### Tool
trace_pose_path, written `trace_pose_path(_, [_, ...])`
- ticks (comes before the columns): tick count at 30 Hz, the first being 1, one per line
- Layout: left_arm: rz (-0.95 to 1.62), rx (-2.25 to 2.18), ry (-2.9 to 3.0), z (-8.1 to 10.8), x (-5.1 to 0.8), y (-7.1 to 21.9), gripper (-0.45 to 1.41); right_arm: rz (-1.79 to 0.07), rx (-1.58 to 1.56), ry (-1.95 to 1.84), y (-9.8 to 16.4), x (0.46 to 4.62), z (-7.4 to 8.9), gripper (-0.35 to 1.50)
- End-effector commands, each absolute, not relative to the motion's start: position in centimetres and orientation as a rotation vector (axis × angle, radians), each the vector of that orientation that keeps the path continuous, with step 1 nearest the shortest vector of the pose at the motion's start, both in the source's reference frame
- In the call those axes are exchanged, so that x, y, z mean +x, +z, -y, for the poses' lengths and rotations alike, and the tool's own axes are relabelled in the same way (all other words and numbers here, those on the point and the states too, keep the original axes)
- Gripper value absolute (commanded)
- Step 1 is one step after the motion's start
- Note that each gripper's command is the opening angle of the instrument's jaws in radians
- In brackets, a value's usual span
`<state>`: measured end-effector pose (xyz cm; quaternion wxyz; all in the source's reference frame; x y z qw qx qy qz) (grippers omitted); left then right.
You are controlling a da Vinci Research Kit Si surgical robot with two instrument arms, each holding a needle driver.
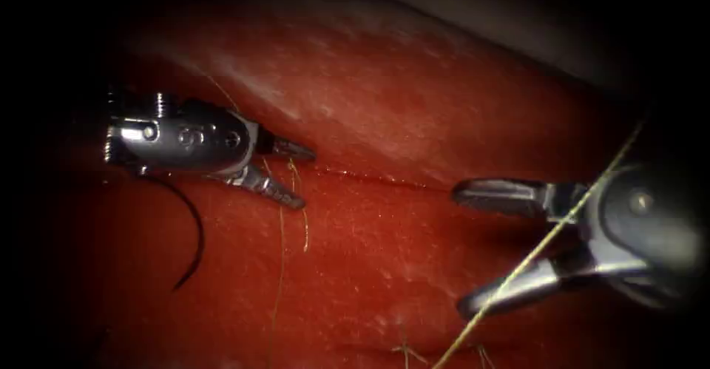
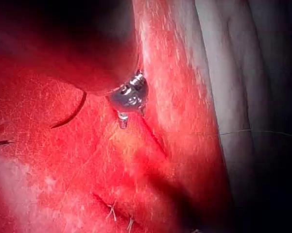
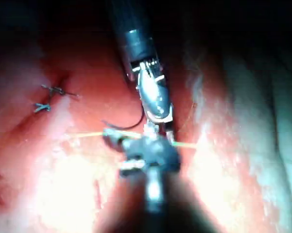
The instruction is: Wound Closure
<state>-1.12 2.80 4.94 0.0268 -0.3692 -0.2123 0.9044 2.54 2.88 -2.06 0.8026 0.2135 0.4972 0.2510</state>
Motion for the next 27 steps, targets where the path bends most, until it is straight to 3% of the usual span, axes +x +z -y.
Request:
trace_pose_path(1, [0.619,-1.098,2.858,-2.7,-1.17,5.1,0.39,-1.075,0.468,0.533,-1.9,2.75,-2.8,1.35])
trace_pose_path(5, [0.577,-1.059,2.932,-2.7,-1.18,5.1,0.39,-1.082,0.485,0.519,-1.9,2.77,-2.7,1.35])
trace_pose_path(14, [0.533,-1.072,2.970,-2.7,-1.27,5.1,0.37,-1.032,0.465,0.524,-2.1,2.24,-2.7,1.33])
trace_pose_path(21, [0.498,-1.179,3.089,-2.6,-1.32,5.1,0.20,-0.921,0.444,0.501,-2.1,1.75,-2.7,1.33])
trace_pose_path(27, [0.507,-1.219,3.132,-2.4,-1.29,5.2,0.14,-0.542,0.465,0.419,-2.1,0.83,-2.8,1.33])
